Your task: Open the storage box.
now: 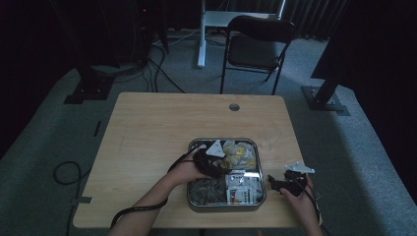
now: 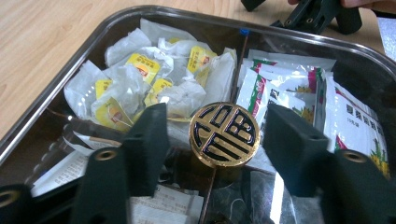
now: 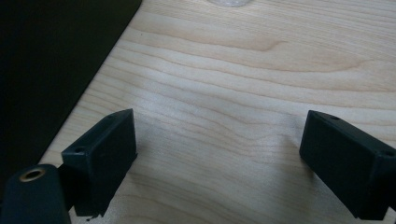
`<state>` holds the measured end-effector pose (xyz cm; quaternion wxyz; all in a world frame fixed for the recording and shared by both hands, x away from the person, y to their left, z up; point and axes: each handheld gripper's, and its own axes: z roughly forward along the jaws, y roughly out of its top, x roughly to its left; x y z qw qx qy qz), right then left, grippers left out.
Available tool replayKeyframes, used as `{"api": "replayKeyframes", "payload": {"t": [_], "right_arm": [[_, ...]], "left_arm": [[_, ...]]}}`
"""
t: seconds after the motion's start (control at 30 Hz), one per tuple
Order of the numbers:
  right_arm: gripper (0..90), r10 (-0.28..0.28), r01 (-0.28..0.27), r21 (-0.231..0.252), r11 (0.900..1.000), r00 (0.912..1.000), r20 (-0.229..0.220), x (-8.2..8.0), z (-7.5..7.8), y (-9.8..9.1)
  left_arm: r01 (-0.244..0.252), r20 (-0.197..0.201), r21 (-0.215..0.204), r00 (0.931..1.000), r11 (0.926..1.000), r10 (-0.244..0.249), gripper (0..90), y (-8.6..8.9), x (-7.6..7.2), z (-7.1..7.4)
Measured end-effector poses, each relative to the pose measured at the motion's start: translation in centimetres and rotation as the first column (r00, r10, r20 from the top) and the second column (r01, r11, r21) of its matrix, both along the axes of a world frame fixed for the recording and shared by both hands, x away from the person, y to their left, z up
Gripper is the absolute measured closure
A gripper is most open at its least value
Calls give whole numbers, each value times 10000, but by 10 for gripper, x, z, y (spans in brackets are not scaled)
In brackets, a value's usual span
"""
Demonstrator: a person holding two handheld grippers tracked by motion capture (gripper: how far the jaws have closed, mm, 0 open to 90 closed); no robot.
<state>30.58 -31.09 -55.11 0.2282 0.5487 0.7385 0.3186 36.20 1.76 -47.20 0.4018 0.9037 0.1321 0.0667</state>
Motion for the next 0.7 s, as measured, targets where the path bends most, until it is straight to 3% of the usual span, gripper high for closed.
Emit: {"api": "replayKeyframes", "payload": {"t": [0.23, 0.37, 0.47, 0.7], "right_arm": [[102, 3, -3, -7, 10000, 10000, 2, 0, 0, 0], [102, -2, 2, 4, 10000, 10000, -4, 0, 0, 0], [102, -3, 3, 3, 10000, 10000, -5, 0, 0, 0], [102, -1, 1, 3, 10000, 10000, -5, 0, 0, 0]], "left_arm": [[14, -384, 99, 9993, 9999, -10, 481, -3, 4, -4], [59, -384, 77, 9992, 10000, -56, 502, -4, 4, -5], [180, -397, 31, 9991, 9998, -179, 581, -6, 2, -5], [105, -398, -25, 9992, 9999, -105, 589, -5, 0, -3]]}}
